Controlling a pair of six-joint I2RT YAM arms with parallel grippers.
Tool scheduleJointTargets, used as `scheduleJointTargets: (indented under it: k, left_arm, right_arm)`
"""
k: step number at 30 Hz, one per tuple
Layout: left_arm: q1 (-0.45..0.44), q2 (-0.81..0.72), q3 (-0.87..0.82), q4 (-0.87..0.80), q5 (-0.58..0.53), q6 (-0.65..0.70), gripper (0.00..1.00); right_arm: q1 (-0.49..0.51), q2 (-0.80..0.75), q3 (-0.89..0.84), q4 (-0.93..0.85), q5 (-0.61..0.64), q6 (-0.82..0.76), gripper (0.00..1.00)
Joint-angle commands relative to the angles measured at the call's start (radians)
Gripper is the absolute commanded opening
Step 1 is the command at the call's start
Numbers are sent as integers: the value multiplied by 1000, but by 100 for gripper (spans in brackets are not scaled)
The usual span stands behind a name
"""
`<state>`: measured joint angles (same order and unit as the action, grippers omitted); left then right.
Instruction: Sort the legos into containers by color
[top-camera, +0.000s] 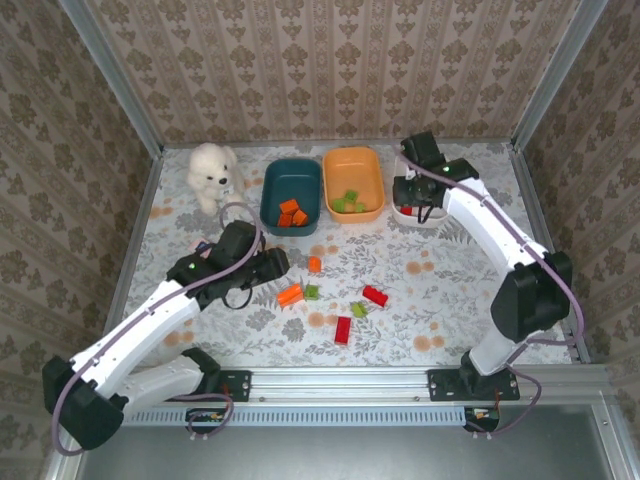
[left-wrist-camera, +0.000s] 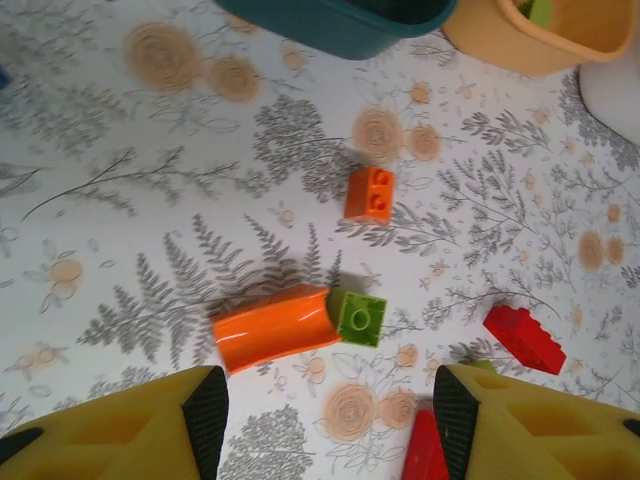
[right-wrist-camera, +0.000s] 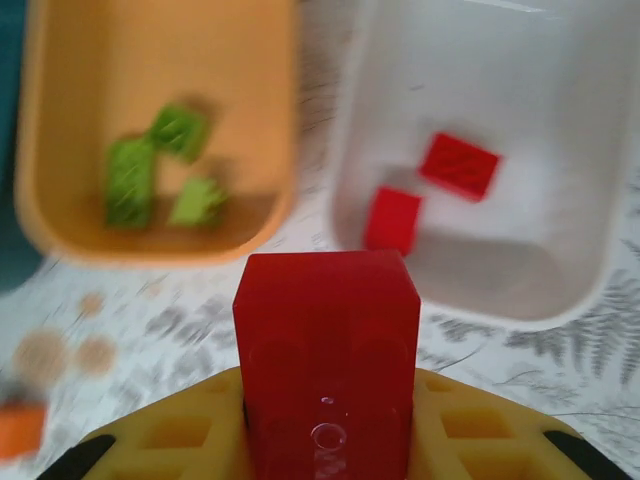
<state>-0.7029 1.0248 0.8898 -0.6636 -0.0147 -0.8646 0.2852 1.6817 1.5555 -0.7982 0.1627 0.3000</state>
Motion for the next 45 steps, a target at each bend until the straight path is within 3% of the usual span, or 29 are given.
scheduleJointTargets:
  k: [1,5,12,21,23,27,31,40,43,45]
  left_arm:
    - [-17,53,73,50,20,68,60]
    - [-36,105,116,58,19,87,60]
    - [-47,122,139,53,17,96,60]
    - [-48,116,141,37,19,113,60]
    - [-48,113,139,36,17,111,60]
    - [-49,113,140,30,15,117,60]
    - [-49,113,143,20,12,119,61]
    - [-7,116,153,-88,16,149,63]
    - [24,117,132,-162,-1,52,68]
    - [49,101,91,-186,-6,-108,68]
  right_arm:
    - [-73,114,54,-95,111,157,37]
    - [-143,229,135,-102,109,224,37]
    - [-171,500,379,-273,205,245,37]
    - [-184,614,446,-306,189,268,39]
    - [-184,621,446,-302,180,271,41]
    - [-184,632,463,-306,164,270,58]
    - [-182,601,476,-297,154,256,66]
    - [-123,333,471,-121,58,174,66]
    - [-51,188,369,-9,11,132,66]
    - [11,83,258,69,-30,113,67]
